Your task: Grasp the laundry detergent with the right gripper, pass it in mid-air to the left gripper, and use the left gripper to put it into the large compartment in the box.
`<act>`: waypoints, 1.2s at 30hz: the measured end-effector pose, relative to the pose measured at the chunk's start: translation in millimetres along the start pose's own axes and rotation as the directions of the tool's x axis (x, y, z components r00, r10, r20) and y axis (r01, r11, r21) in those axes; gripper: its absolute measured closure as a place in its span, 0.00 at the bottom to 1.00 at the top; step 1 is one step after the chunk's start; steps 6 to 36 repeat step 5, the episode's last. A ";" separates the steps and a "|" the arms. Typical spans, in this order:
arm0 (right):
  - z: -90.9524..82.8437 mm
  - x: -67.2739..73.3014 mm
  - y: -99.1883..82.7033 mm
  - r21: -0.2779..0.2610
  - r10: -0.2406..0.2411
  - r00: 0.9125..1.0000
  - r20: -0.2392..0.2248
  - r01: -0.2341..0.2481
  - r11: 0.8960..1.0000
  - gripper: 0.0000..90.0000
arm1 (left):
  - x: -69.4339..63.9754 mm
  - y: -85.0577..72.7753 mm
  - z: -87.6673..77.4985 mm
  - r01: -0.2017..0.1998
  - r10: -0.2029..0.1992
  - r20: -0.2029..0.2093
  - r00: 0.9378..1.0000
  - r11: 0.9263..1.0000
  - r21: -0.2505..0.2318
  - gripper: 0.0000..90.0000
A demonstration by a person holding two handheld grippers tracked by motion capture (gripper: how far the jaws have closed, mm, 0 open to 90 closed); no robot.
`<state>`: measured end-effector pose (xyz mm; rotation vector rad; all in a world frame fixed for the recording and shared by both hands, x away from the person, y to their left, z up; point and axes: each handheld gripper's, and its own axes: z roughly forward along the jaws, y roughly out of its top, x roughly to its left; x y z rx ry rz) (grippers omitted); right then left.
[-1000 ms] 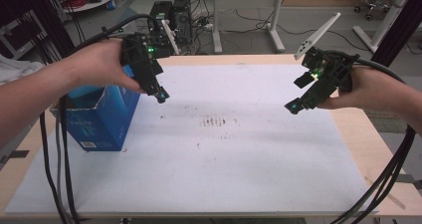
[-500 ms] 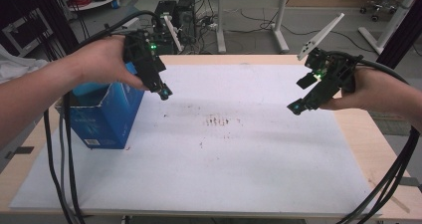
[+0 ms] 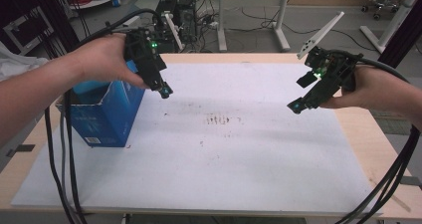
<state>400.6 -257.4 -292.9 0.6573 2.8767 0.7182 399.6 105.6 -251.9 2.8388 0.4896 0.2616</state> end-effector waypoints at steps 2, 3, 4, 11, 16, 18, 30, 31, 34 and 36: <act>0.2 -0.2 -0.4 0.002 -0.002 1.000 0.000 0.002 1.000 0.13 | 0.3 -0.4 -0.7 -0.002 0.002 0.000 1.000 1.000 0.005 0.23; 0.2 -0.3 -0.5 0.000 -0.002 1.000 -0.001 0.002 1.000 0.13 | 0.2 -0.8 -0.8 0.001 -0.001 -0.001 1.000 1.000 0.003 0.23; 0.1 -0.6 -0.6 0.000 -0.001 1.000 -0.001 0.001 1.000 0.13 | 0.4 -1.1 -1.1 0.001 -0.001 -0.002 1.000 1.000 0.003 0.23; -0.1 -0.9 -0.5 -0.002 -0.001 1.000 -0.001 0.001 1.000 0.13 | 0.4 -1.4 -1.4 0.002 -0.002 -0.002 1.000 1.000 0.003 0.23; -0.1 -0.9 -0.5 -0.002 -0.001 1.000 -0.001 0.001 1.000 0.13 | 0.4 -1.4 -1.4 0.002 -0.002 -0.002 1.000 1.000 0.003 0.23; -0.1 -0.9 -0.5 -0.002 -0.001 1.000 -0.001 0.001 1.000 0.13 | 0.4 -1.4 -1.4 0.002 -0.002 -0.002 1.000 1.000 0.003 0.23; -0.1 -0.9 -0.5 -0.002 -0.001 1.000 -0.001 0.001 1.000 0.13 | 0.4 -1.4 -1.4 0.002 -0.002 -0.002 1.000 1.000 0.003 0.23; -0.1 -0.9 -0.5 -0.002 -0.001 1.000 -0.001 0.001 1.000 0.13 | 0.4 -1.4 -1.4 0.002 -0.002 -0.002 1.000 1.000 0.003 0.23; -0.1 -0.9 -0.5 -0.002 -0.001 1.000 -0.001 0.001 1.000 0.13 | 0.4 -1.4 -1.4 0.002 -0.002 -0.002 1.000 1.000 0.003 0.23; -0.1 -0.9 -0.5 -0.002 -0.001 1.000 -0.001 0.001 1.000 0.13 | 0.4 -1.4 -1.4 0.002 -0.002 -0.002 1.000 1.000 0.003 0.23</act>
